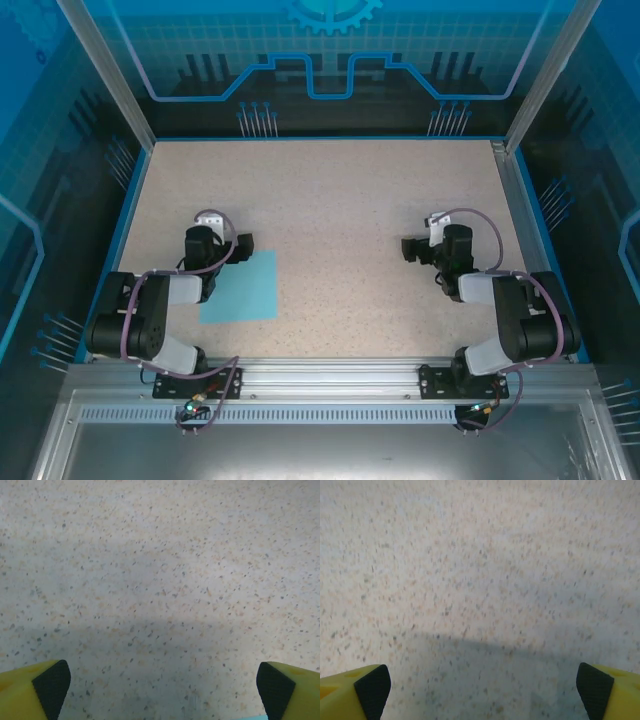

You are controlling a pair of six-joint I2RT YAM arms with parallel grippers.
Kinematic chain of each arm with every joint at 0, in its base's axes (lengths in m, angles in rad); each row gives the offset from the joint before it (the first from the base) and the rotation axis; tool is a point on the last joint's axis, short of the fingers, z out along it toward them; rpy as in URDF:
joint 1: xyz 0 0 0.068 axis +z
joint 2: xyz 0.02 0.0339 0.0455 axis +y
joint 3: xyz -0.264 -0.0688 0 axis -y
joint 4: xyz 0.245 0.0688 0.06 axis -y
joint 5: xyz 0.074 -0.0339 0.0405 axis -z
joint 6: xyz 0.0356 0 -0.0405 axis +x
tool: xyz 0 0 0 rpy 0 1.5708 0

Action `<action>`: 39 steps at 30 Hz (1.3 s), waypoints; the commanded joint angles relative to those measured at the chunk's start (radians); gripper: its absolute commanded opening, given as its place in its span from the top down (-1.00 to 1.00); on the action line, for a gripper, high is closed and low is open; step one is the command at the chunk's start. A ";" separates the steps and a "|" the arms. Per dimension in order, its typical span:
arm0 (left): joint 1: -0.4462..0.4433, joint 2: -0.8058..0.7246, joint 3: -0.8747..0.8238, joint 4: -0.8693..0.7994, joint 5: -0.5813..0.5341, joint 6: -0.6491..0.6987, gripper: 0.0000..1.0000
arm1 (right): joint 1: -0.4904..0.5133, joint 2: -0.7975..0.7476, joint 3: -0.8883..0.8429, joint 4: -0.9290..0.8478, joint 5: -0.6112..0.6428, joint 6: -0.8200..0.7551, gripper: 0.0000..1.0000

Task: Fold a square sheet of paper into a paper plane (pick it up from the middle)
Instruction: Move the square sheet of paper to the center of the table.

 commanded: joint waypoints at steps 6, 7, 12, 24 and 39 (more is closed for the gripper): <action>0.018 0.019 0.034 0.119 0.045 0.044 -0.97 | -0.024 0.019 0.036 0.138 -0.026 -0.031 -0.99; 0.019 0.020 0.034 0.119 0.045 0.044 -0.97 | -0.025 0.020 0.034 0.138 -0.028 -0.030 -0.99; 0.018 0.017 0.034 0.119 0.044 0.044 -0.97 | -0.027 0.020 0.036 0.136 -0.032 -0.031 -0.98; 0.018 -0.076 0.007 0.097 0.033 0.036 -0.97 | -0.001 -0.005 0.016 0.153 -0.016 -0.056 -0.99; 0.032 -0.372 0.241 -0.742 0.279 -0.491 -0.97 | 0.055 -0.247 0.419 -0.868 -0.287 0.417 -0.98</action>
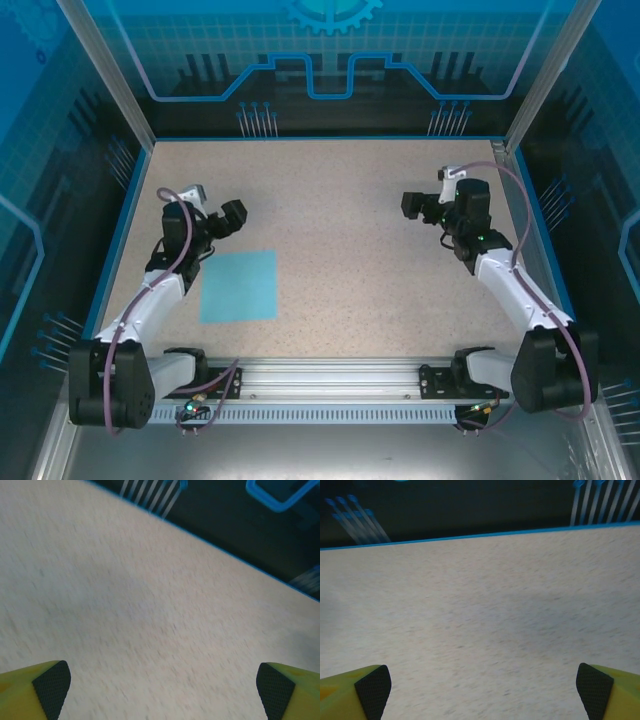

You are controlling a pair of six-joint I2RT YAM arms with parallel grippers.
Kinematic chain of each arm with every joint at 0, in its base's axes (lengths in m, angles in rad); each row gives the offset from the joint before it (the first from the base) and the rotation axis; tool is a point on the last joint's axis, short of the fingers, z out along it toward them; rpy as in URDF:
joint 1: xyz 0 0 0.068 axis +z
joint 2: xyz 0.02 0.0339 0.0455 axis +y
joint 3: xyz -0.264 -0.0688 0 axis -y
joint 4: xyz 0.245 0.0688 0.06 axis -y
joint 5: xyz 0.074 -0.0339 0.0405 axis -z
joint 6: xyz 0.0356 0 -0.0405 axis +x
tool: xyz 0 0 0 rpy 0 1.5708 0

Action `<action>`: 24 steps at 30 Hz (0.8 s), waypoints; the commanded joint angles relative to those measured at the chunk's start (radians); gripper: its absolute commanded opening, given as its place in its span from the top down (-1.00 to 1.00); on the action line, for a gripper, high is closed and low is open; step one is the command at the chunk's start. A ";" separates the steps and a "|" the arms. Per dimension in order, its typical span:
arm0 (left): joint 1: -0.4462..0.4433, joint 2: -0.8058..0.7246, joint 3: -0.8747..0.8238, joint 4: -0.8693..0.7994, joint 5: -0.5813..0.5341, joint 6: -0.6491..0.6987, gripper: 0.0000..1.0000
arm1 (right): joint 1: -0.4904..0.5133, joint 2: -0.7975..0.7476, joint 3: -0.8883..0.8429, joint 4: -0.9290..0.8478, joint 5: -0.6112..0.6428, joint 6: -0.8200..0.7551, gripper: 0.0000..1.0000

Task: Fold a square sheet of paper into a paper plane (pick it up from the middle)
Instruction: Move the square sheet of paper to the center of the table.

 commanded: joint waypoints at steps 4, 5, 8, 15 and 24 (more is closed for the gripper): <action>0.010 -0.018 0.031 -0.410 0.198 -0.114 -0.93 | 0.163 0.031 -0.007 -0.208 -0.217 0.201 -0.99; 0.010 -0.011 0.037 -0.454 0.214 -0.103 -0.90 | 0.211 0.038 0.007 -0.221 -0.180 0.200 -0.98; -0.007 0.010 0.023 -0.537 0.229 -0.127 -0.84 | 0.339 0.080 0.047 -0.250 -0.101 0.198 -0.98; -0.126 0.051 -0.058 -0.498 0.193 -0.190 -0.83 | 0.483 0.178 0.135 -0.265 -0.004 0.221 -0.99; -0.179 0.106 -0.097 -0.451 0.157 -0.219 -0.81 | 0.533 0.202 0.103 -0.279 0.074 0.263 -0.99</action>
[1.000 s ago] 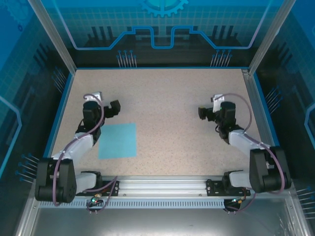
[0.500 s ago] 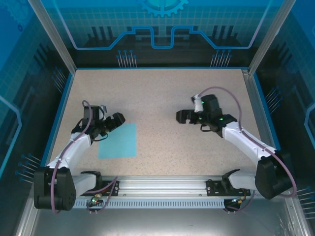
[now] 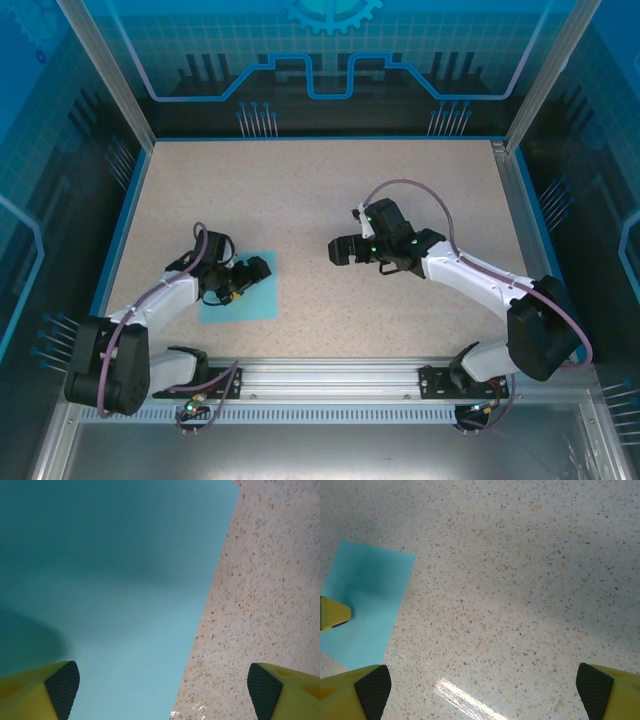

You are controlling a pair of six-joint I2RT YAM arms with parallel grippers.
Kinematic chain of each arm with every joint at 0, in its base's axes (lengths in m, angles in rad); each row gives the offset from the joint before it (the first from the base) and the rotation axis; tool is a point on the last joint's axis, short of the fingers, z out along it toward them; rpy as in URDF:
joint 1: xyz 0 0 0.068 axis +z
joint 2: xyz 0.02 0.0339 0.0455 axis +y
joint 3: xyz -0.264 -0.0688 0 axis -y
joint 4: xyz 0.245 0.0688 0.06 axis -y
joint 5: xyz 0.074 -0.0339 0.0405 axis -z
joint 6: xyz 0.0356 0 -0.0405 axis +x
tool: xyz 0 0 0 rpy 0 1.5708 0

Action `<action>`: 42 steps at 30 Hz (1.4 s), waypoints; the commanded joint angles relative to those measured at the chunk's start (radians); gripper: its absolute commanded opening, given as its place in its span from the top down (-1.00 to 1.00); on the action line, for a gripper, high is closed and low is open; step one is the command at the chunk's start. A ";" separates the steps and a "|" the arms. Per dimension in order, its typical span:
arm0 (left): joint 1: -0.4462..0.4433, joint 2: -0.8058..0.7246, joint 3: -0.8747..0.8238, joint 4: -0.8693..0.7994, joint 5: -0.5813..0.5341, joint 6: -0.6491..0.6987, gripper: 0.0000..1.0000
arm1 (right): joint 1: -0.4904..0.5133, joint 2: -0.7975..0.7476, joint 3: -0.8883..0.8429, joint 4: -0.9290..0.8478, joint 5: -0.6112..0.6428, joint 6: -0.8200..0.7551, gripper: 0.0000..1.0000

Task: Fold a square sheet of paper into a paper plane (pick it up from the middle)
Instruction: Move the square sheet of paper to the center of the table.

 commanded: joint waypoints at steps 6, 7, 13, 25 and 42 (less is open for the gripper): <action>-0.055 0.092 -0.069 0.134 0.010 -0.097 -0.82 | 0.010 -0.029 -0.057 -0.045 0.140 0.080 -0.99; -0.068 0.114 -0.070 0.160 0.018 -0.111 -0.82 | 0.011 -0.038 -0.057 -0.050 0.157 0.085 -0.99; -0.180 0.281 -0.008 0.317 0.062 -0.195 -0.82 | 0.004 -0.077 -0.095 -0.126 0.275 0.131 -0.98; -0.297 0.261 0.187 0.304 -0.090 -0.227 -0.91 | -0.069 -0.110 -0.078 -0.104 0.082 0.141 -0.99; -0.095 -0.360 -0.013 0.054 -0.365 -0.106 -0.97 | 0.129 0.414 0.346 -0.051 -0.095 0.214 -0.98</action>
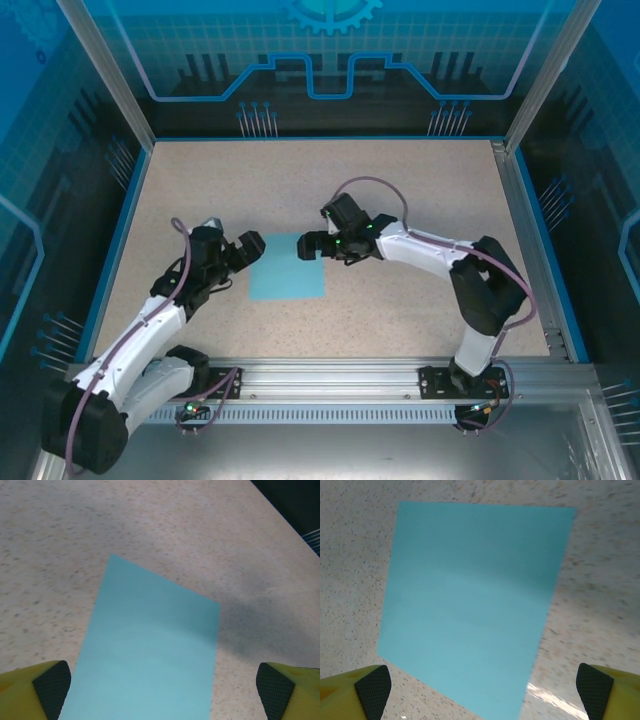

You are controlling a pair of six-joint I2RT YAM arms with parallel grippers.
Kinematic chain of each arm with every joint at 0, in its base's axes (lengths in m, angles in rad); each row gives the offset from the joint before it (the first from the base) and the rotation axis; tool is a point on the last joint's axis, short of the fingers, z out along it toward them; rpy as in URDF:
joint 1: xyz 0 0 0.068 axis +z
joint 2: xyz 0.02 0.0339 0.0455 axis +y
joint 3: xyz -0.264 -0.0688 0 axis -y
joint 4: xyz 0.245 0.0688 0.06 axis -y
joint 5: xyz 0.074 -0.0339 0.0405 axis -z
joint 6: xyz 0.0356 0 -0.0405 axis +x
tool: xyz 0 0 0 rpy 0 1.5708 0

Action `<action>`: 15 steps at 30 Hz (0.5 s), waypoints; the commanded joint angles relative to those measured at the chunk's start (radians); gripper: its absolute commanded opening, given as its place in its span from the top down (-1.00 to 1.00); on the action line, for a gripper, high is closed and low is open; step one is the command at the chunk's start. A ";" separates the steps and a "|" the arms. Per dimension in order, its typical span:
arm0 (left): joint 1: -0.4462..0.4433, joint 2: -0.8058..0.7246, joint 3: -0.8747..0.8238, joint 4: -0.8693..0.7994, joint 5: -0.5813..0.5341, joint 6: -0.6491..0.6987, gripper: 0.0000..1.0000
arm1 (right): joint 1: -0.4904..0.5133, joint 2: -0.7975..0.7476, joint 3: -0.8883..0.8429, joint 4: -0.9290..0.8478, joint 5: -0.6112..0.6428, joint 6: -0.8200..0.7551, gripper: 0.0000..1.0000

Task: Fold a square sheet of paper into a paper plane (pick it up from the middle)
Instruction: Move the square sheet of paper to the center of the table.

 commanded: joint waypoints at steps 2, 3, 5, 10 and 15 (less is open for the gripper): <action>0.028 -0.035 -0.042 -0.026 0.007 -0.009 -0.97 | 0.036 0.078 0.091 -0.023 -0.034 0.034 -0.99; 0.028 -0.034 -0.049 -0.025 0.006 -0.019 -0.97 | 0.040 0.090 0.103 -0.022 -0.040 0.044 -0.98; 0.030 -0.026 -0.051 -0.030 0.007 -0.041 -0.97 | 0.047 0.115 0.123 -0.010 -0.064 0.055 -0.98; 0.035 -0.002 -0.040 -0.064 -0.024 -0.048 -0.97 | 0.062 0.194 0.218 -0.072 -0.078 0.056 -0.93; 0.037 -0.007 -0.051 -0.059 -0.040 -0.038 -0.98 | 0.080 0.266 0.302 -0.113 -0.110 0.049 -0.85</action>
